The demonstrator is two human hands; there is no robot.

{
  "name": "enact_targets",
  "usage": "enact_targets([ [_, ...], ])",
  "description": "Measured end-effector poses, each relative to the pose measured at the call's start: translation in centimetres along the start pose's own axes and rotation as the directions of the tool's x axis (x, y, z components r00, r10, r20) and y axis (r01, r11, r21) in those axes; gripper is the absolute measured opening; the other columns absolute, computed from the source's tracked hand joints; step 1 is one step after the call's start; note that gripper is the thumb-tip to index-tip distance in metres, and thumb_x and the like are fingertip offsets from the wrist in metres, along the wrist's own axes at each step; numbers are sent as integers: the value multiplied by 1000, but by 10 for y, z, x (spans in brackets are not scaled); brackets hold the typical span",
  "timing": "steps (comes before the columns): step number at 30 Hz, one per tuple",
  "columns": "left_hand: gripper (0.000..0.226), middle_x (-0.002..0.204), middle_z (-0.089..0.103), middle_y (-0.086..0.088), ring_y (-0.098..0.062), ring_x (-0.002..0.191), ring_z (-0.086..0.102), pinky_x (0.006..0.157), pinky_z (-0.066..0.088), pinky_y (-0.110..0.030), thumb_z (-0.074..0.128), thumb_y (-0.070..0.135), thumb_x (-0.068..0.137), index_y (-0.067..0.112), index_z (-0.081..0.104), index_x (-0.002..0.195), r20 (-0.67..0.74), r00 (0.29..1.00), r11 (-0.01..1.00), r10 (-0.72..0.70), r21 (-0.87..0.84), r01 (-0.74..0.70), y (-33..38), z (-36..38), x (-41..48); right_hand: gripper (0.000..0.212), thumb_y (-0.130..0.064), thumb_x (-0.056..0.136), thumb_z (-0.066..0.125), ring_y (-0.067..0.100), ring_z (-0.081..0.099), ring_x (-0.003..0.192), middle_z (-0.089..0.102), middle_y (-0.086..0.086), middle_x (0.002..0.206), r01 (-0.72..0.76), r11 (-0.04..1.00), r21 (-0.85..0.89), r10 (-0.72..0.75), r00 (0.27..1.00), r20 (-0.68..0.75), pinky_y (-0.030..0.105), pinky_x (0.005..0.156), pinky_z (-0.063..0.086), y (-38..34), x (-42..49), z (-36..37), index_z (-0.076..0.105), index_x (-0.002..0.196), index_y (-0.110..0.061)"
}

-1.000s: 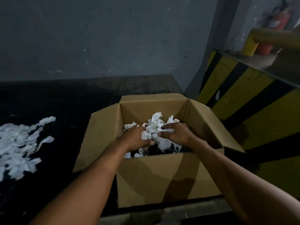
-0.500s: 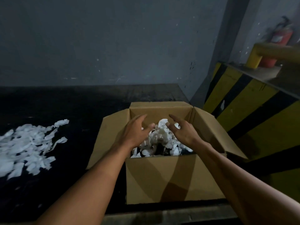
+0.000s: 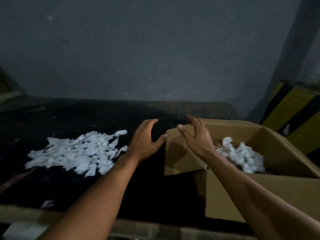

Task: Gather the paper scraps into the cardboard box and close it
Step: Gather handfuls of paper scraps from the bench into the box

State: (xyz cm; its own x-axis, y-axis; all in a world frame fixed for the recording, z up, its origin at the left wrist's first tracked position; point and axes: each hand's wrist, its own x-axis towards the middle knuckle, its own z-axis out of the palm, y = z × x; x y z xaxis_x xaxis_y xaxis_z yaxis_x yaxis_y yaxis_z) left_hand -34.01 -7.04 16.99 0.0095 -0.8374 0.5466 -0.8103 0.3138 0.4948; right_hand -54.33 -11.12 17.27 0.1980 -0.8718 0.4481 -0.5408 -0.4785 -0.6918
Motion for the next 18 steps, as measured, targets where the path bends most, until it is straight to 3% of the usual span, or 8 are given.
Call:
enact_targets([
  [4,67,134,48,-2,-12,122,47,100,39,-24,65,50,83,14,45,135,-69,997,999,-28,39,31,-58,-60,-36,72,-68,85,45,12,44,127,44,-2,140,83,995,60,-84,996,18,28,100,37,-51,-10,73,39,143,-25],
  [8,65,131,49,0,5,113,40,92,27,-2,69,45,82,13,47,133,-106,992,996,-62,55,68,-106,-109,-75,69,-63,88,47,12,42,129,44,-1,140,112,991,77,-117,991,65,27,102,35,-93,-19,138,39,143,-23],
  [12,72,133,48,-3,-11,122,45,100,33,-18,64,55,80,12,45,134,-138,984,986,-112,105,127,-155,-139,-112,68,-61,87,50,13,46,125,46,0,137,145,986,81,-152,984,88,22,97,34,-122,-31,195,43,140,-21],
  [18,72,128,50,-8,-17,118,48,97,38,-22,66,52,77,7,47,131,-163,968,973,-189,105,207,-211,-149,-152,63,-55,89,57,14,46,125,47,0,137,176,984,39,-180,966,186,21,96,32,-123,-39,259,45,139,-19],
])
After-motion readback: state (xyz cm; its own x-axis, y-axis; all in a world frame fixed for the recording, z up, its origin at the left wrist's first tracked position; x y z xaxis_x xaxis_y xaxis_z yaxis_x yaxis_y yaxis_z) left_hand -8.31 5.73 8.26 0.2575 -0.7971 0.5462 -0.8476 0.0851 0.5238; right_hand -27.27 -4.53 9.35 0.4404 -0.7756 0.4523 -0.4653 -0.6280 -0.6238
